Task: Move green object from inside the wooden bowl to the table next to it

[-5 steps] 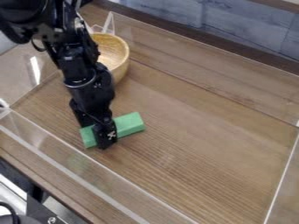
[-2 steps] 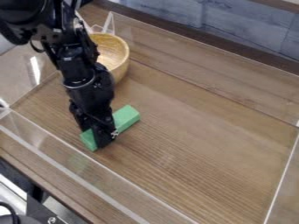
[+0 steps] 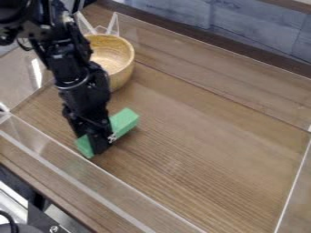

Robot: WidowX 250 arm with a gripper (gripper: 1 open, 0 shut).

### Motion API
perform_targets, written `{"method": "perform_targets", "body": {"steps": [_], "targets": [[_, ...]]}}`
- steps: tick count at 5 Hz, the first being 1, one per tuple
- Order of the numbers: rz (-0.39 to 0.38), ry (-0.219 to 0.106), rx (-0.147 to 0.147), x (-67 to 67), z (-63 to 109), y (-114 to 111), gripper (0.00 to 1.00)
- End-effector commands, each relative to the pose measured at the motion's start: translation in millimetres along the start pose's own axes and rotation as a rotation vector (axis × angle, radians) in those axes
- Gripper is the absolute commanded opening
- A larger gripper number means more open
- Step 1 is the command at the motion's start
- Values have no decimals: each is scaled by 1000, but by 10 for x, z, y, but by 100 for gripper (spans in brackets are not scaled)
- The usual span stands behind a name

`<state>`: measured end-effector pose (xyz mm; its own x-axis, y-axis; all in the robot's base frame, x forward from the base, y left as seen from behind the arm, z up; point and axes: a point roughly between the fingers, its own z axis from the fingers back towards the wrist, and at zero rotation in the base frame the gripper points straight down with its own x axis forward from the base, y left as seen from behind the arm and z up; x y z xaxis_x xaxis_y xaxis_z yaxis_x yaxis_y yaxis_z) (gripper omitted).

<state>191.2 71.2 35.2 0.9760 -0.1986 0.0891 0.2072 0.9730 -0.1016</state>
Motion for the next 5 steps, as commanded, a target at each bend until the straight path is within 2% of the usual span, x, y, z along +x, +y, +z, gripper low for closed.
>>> {"method": "perform_targets", "body": {"steps": [1, 2, 4, 5], "targets": [[-13, -44, 26, 72, 5, 95, 0], [-27, -40, 25, 86, -87, 143, 0], [1, -39, 23, 216, -103, 129, 0], [-37, -32, 17, 278, -100, 175, 0]]}}
